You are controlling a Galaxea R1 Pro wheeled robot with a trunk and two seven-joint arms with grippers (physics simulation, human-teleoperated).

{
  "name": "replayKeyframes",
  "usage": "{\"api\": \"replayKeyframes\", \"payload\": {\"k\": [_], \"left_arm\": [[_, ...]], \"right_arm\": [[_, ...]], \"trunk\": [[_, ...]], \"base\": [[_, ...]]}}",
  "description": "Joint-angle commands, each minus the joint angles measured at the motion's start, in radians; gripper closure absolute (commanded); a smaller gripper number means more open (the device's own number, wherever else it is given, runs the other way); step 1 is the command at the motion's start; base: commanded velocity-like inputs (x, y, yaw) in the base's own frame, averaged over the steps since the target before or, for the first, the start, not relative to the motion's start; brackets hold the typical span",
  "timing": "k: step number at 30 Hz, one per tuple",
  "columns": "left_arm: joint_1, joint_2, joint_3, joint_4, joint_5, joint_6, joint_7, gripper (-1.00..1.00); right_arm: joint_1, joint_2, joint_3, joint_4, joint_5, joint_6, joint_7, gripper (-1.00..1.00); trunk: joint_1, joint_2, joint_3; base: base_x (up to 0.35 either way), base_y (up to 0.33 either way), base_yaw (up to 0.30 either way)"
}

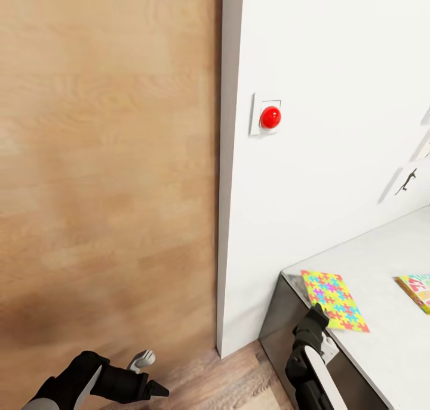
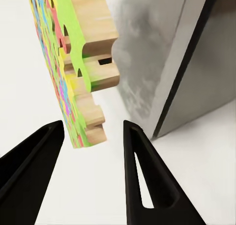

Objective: Put all the toys in the child's room - the three board games (two on the bed and one on the table), the two jigsaw puzzles on the table, and the tennis ball on the table - inside the toy box on the table in the child's room.

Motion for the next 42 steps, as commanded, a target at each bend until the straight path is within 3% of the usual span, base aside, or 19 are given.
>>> {"api": "replayKeyframes", "payload": {"k": [1,4,10,18,21,24,29,34,38,42], "left_arm": [[0.0,0.0,-0.001,-0.002,-0.005,0.007,-0.005,-1.0],[0.0,0.0,-0.001,-0.002,-0.005,0.008,-0.006,-1.0],[0.0,0.0,-0.001,-0.002,-0.005,0.009,-0.006,-1.0],[0.0,0.0,-0.001,-0.002,-0.005,0.009,-0.005,-1.0],[0.0,0.0,-0.001,-0.002,-0.006,0.009,-0.005,-1.0],[0.0,-0.001,-0.001,-0.002,-0.006,0.009,-0.005,-1.0],[0.0,-0.002,-0.001,-0.003,-0.005,0.009,-0.005,-1.0],[0.0,-0.001,-0.002,-0.004,-0.005,0.009,-0.008,-1.0],[0.0,-0.002,-0.003,-0.006,-0.004,0.01,-0.008,-1.0],[0.0,-0.005,-0.003,-0.009,-0.004,0.01,-0.007,-1.0]], "right_arm": [[-0.001,-0.001,0.002,0.0,-0.011,-0.002,0.005,1.0],[-0.001,-0.009,0.006,-0.006,-0.01,-0.002,-0.009,1.0],[0.001,-0.062,0.049,-0.057,-0.011,-0.002,-0.051,1.0],[0.02,-0.153,0.123,-0.129,-0.013,0.004,-0.164,1.0],[0.021,-0.218,0.169,-0.156,-0.02,0.049,-0.245,1.0],[0.022,-0.241,0.188,-0.168,-0.024,0.094,-0.283,1.0],[0.058,-0.276,0.195,-0.193,-0.036,0.188,-0.308,1.0],[0.085,-0.318,0.194,-0.205,-0.092,0.335,-0.331,1.0],[0.091,-0.335,0.187,-0.2,-0.127,0.375,-0.336,1.0],[0.093,-0.371,0.185,-0.195,-0.139,0.384,-0.336,1.0]], "trunk": [[-0.004,0.006,0.002],[-0.015,0.027,0.011],[-0.038,0.069,0.03],[-0.069,0.125,0.055],[-0.08,0.146,0.065],[-0.092,0.167,0.074],[-0.111,0.202,0.09],[-0.13,0.237,0.105],[-0.146,0.265,0.118],[-0.161,0.293,0.13]], "base": [[-0.056,0.0,0.0],[-0.19,0.0,0.0],[-0.063,0.0,0.0],[-0.005,0.0,0.0],[0.0,0.0,0.0],[0.0,0.0,0.0],[0.0,0.0,0.0],[-0.001,0.0,0.0],[-0.143,0.0,0.0],[-0.061,0.0,0.0]]}}
